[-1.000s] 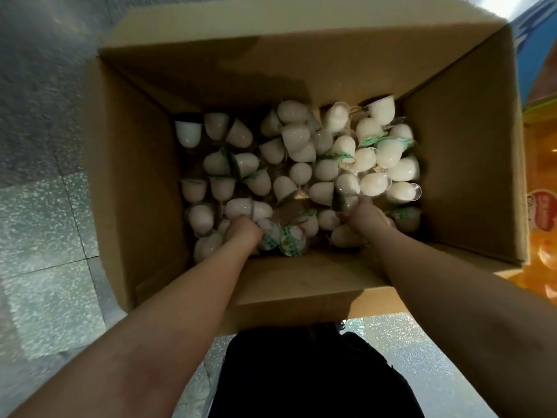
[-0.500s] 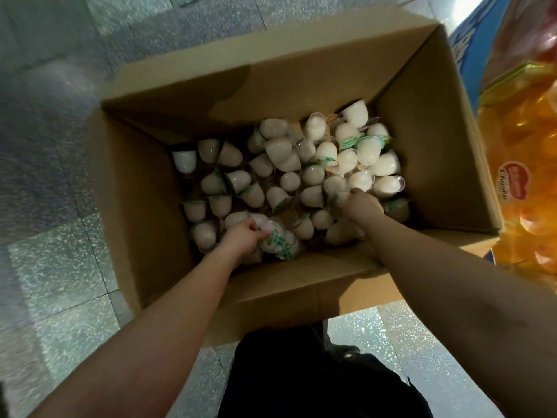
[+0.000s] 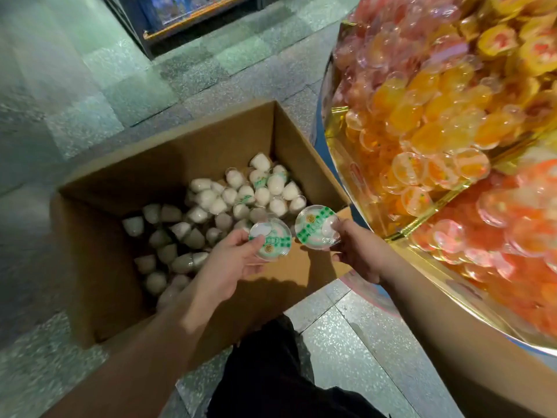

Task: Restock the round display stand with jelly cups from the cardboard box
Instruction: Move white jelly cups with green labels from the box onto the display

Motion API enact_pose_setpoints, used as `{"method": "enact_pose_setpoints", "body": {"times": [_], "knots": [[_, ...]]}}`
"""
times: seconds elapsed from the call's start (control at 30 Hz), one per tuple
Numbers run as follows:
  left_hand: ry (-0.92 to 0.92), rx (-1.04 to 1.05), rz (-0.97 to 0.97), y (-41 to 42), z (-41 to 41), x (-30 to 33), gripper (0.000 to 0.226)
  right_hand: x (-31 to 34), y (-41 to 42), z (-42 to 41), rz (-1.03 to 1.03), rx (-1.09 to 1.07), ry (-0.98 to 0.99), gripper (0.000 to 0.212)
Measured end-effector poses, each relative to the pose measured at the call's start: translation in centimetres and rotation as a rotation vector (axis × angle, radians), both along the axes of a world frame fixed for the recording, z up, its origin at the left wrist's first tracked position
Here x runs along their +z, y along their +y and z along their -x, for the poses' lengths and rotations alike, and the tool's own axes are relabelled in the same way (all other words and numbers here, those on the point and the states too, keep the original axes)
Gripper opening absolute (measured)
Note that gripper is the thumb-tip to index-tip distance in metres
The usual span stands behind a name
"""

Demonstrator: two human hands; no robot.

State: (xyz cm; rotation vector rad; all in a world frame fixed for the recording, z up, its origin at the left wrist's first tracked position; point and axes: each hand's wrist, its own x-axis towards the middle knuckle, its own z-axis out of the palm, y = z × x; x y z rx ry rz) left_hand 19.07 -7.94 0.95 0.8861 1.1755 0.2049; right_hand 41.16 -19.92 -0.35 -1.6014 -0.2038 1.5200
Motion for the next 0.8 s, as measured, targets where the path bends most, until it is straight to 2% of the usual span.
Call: {"method": "enact_pose_setpoints", "body": {"times": [0.13, 0.2, 0.33, 0.47, 0.6, 0.8], "knots": [[-0.051, -0.154, -0.083, -8.1, -6.0, 2.7, 0.013, 3.4, -11.2, -2.8, -0.031, -0.223, 0.054, 0.043], [-0.076, -0.236, -0.091, -12.7, -9.0, 3.9, 0.013, 5.4, -17.4, -3.8, -0.032, -0.314, 0.035, 0.032], [-0.147, -0.438, -0.071, -22.1, -14.3, 6.2, 0.011, 8.5, -29.7, -5.5, -0.055, -0.442, -0.124, 0.01], [-0.197, -0.599, -0.128, -30.8, -19.6, 8.1, 0.009, 10.9, -40.4, -6.3, -0.082, -0.571, -0.201, 0.013], [-0.214, -0.775, -0.17, -39.0, -24.4, 9.8, 0.015, 12.6, -49.5, -7.0, -0.07, -0.731, -0.224, 0.015], [-0.251, -0.93, -0.113, -48.8, -31.0, 11.3, 0.012, 14.3, -59.1, -9.4, -0.035, -0.929, -0.266, 0.009]]}}
